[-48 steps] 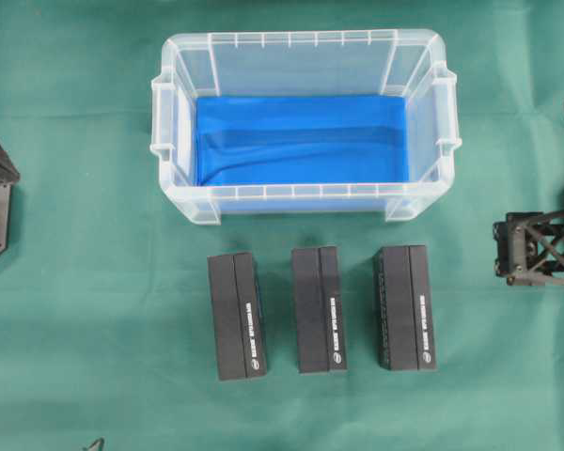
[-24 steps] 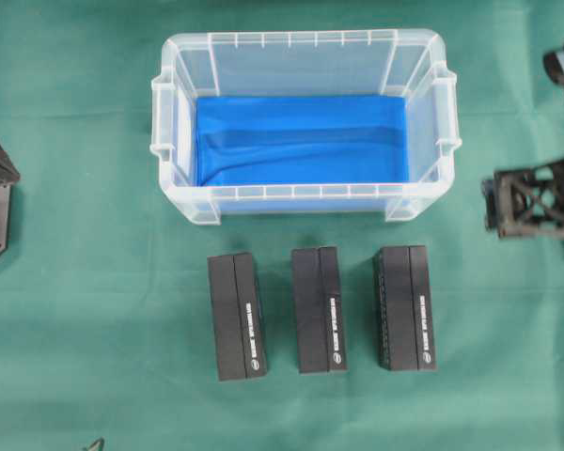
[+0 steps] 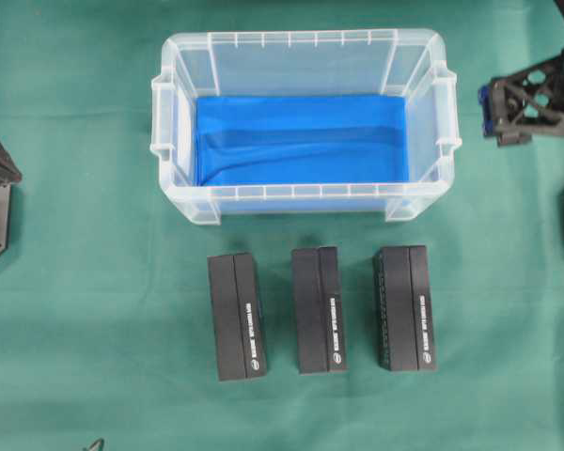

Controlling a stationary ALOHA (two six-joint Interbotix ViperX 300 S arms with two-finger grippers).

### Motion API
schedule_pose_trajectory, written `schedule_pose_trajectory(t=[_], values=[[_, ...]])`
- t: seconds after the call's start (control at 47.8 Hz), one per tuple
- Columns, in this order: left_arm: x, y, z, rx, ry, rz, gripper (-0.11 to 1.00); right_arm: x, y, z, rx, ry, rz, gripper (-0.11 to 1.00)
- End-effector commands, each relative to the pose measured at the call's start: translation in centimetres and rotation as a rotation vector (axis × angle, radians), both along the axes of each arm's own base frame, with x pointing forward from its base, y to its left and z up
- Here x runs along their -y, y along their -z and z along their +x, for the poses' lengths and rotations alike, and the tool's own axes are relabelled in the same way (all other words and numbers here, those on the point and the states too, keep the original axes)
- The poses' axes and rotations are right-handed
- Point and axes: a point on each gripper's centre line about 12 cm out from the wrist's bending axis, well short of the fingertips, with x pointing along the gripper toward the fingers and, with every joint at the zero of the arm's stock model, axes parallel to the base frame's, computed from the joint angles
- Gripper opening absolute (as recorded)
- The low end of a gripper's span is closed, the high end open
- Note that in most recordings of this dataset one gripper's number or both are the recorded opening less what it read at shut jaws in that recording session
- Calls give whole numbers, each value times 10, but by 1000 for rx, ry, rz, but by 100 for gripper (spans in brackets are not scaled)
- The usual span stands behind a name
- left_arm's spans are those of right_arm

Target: Take the box out of the case with the right arm.

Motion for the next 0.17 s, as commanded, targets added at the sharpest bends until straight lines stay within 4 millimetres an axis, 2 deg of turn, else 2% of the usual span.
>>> schedule_pose_trajectory(t=[0.0, 0.146], values=[[-1, -7, 1, 28, -3, -1, 0, 8, -6, -1, 41, 6, -13, 88], [-1, -7, 1, 28, -2, 0, 0, 13, -5, 0, 55, 10, -16, 88]])
